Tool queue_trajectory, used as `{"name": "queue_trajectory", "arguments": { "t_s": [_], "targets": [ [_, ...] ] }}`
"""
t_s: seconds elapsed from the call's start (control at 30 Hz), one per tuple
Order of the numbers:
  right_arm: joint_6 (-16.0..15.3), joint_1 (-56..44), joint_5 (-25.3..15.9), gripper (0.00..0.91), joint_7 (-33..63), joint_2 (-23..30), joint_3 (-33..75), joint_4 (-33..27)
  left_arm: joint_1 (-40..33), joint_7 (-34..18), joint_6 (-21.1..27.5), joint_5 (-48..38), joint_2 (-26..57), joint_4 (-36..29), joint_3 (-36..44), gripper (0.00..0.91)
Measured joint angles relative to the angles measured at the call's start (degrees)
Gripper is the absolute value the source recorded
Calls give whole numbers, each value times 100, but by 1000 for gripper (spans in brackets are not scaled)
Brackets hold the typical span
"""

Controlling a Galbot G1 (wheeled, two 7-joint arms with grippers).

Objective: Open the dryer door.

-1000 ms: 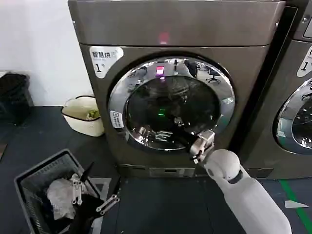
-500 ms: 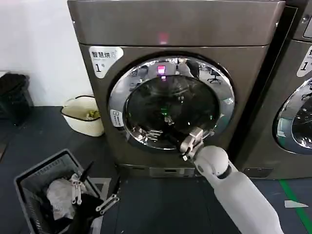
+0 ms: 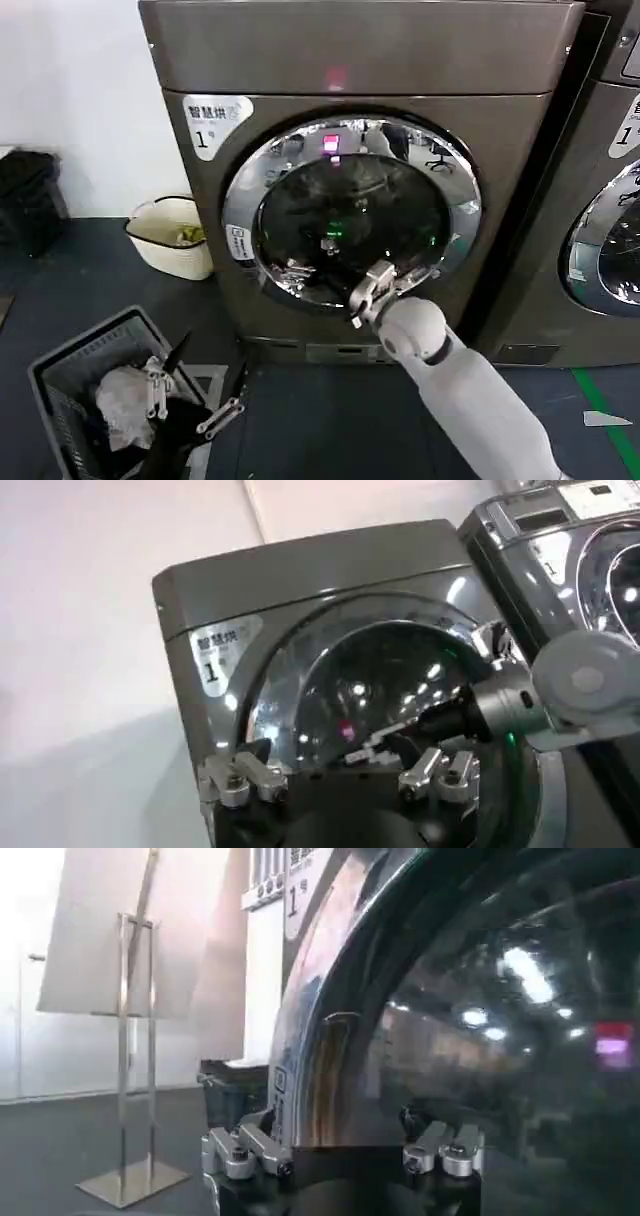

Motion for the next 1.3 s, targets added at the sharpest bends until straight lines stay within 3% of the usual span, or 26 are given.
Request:
{"name": "queue_trajectory", "arguments": {
  "t_s": [1.3],
  "targets": [
    [8, 553, -267, 907, 44, 864, -428, -934, -22, 2, -4, -3, -32, 16, -29, 907]
  ]
}}
